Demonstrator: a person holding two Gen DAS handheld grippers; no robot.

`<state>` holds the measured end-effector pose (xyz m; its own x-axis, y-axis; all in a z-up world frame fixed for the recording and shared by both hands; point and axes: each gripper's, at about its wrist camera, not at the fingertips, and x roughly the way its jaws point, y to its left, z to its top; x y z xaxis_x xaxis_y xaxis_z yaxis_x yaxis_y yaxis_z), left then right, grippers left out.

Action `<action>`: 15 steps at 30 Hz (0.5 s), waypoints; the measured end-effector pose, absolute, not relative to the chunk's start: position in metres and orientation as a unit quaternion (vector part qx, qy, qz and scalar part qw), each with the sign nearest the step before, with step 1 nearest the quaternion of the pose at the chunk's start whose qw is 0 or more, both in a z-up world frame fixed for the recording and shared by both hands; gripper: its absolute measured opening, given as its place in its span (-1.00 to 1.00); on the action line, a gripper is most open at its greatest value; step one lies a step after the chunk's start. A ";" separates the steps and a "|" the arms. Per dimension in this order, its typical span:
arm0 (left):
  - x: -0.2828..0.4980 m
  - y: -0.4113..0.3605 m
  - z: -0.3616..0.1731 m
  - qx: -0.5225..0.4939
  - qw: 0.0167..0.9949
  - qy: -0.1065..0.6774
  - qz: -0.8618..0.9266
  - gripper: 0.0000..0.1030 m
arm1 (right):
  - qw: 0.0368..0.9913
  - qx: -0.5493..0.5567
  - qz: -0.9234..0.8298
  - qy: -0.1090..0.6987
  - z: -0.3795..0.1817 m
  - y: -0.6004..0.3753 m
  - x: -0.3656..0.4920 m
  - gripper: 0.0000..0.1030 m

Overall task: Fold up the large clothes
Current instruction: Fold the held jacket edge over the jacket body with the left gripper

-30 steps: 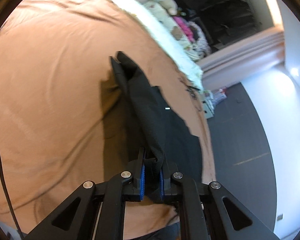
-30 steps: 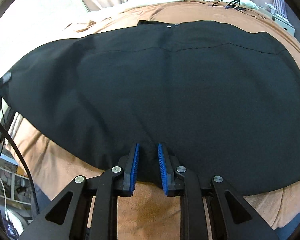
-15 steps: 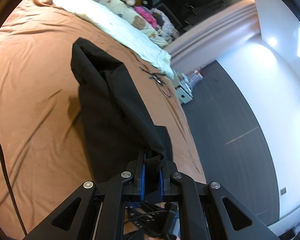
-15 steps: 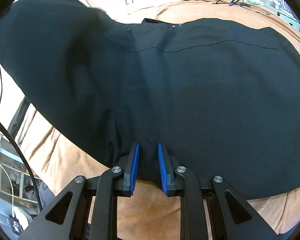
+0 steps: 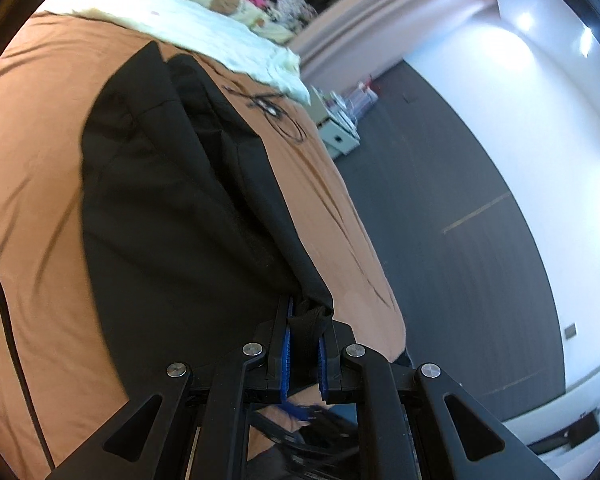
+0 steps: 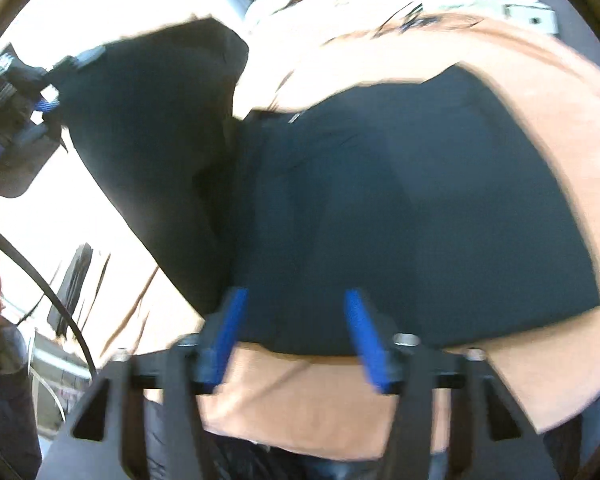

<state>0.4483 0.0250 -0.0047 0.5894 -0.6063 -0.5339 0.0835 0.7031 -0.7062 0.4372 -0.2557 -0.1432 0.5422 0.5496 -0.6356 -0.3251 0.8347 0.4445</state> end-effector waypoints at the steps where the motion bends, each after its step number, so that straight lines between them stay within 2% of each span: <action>1: 0.455 0.015 -0.008 -0.319 0.827 0.410 -0.215 -0.81 | 0.869 0.147 0.244 0.406 -0.142 -0.271 0.434 0.13; 15: 0.494 -0.110 -0.091 -0.253 0.773 0.521 -0.258 -0.81 | 0.875 0.228 0.132 0.405 -0.160 -0.405 0.409 0.13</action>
<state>0.4935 -0.1101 -0.0909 0.3233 -0.6629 -0.6753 0.1366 0.7388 -0.6599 0.4092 -0.4051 -0.1596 0.6365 0.4161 -0.6494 -0.0466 0.8612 0.5061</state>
